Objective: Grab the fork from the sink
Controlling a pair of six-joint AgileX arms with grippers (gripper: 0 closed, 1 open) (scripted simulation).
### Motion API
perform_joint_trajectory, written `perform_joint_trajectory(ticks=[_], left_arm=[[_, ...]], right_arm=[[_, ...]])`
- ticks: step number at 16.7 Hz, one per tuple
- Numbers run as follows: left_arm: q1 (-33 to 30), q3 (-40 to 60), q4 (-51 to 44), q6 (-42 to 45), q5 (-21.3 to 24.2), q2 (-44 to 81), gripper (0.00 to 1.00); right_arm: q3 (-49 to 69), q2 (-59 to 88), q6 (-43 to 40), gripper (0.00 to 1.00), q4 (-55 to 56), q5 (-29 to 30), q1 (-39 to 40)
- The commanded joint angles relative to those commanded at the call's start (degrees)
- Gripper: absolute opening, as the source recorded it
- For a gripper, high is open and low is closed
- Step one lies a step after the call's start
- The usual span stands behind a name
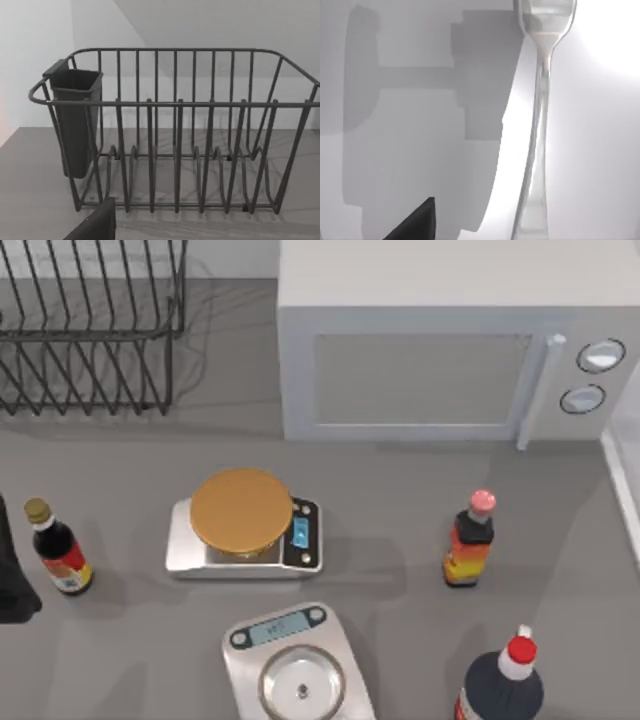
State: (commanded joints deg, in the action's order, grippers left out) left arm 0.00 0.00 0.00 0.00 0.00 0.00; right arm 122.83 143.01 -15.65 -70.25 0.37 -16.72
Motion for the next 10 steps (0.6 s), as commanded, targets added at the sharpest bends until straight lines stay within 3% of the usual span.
perform_joint_trajectory(ticks=[6, 10], left_arm=[[0.0, 0.0, 0.0, 0.0, 0.0, 0.0, 1.00], [0.0, 0.0, 0.0, 0.0, 0.0, 0.0, 1.00]], right_arm=[[-8.9, 6.7, 0.1, 1.00, 16.9, 0.1, -0.2], [-11.5, 8.9, 0.1, 1.00, 20.8, 0.1, -0.2]])
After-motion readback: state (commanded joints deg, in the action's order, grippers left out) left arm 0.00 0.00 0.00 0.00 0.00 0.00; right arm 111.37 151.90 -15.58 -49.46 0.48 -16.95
